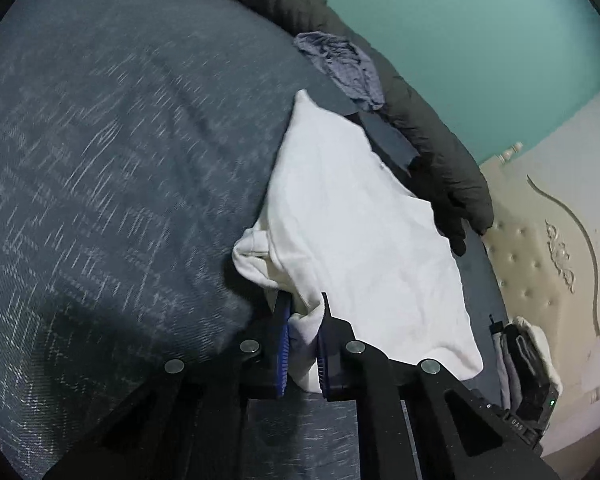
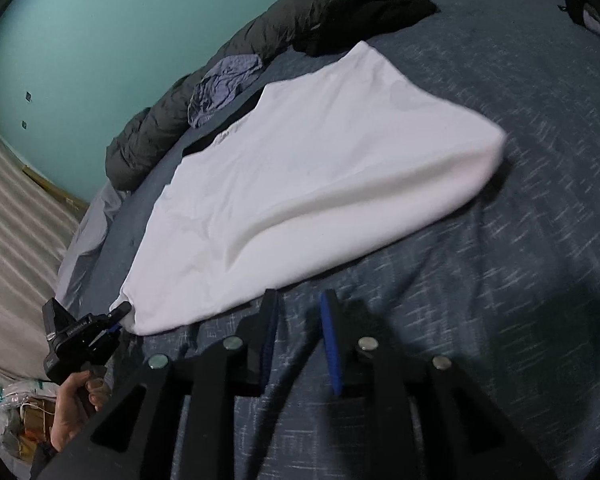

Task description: Fold clothes

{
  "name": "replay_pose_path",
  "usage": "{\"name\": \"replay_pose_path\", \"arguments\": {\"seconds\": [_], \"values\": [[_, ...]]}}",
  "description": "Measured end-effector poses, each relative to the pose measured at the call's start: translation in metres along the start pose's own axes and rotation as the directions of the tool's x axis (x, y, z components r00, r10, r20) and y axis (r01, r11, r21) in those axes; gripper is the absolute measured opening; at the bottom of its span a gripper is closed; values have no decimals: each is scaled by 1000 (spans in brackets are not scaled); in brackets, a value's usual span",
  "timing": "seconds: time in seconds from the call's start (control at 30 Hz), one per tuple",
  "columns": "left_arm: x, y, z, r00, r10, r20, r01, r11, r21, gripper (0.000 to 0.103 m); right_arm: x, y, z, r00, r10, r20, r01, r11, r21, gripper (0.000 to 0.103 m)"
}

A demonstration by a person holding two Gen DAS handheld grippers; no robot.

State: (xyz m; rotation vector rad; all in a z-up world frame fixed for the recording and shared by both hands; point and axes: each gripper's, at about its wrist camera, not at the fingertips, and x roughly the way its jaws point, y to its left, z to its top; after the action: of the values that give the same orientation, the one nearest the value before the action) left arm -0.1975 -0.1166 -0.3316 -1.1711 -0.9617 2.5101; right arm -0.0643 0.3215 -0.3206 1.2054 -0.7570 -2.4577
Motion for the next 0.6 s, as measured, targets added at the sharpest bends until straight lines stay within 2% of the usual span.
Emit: {"name": "replay_pose_path", "arguments": {"seconds": [0.17, 0.2, 0.33, 0.43, 0.6], "values": [[3, -22, 10, 1000, 18, -9, -18, 999, 43, 11, -96, -68, -25, 998, -15, 57, 13, 1000, 28, 22], [3, -31, 15, 1000, 13, -5, -13, 999, 44, 11, -107, -79, -20, 998, -17, 65, 14, 999, 34, 22], [6, -71, 32, 1000, -8, -1, 8, 994, 105, 10, -168, -119, -53, 993, -54, 101, 52, 998, 24, 22], [10, -108, 45, 1000, -29, -4, 30, 988, 150, 10, -152, -106, -30, 993, -40, 107, 37, 999, 31, 22], [36, -192, 59, 996, -80, -37, 87, 965, 247, 10, -182, -138, -46, 991, -40, 124, 32, 997, 71, 22]]}}
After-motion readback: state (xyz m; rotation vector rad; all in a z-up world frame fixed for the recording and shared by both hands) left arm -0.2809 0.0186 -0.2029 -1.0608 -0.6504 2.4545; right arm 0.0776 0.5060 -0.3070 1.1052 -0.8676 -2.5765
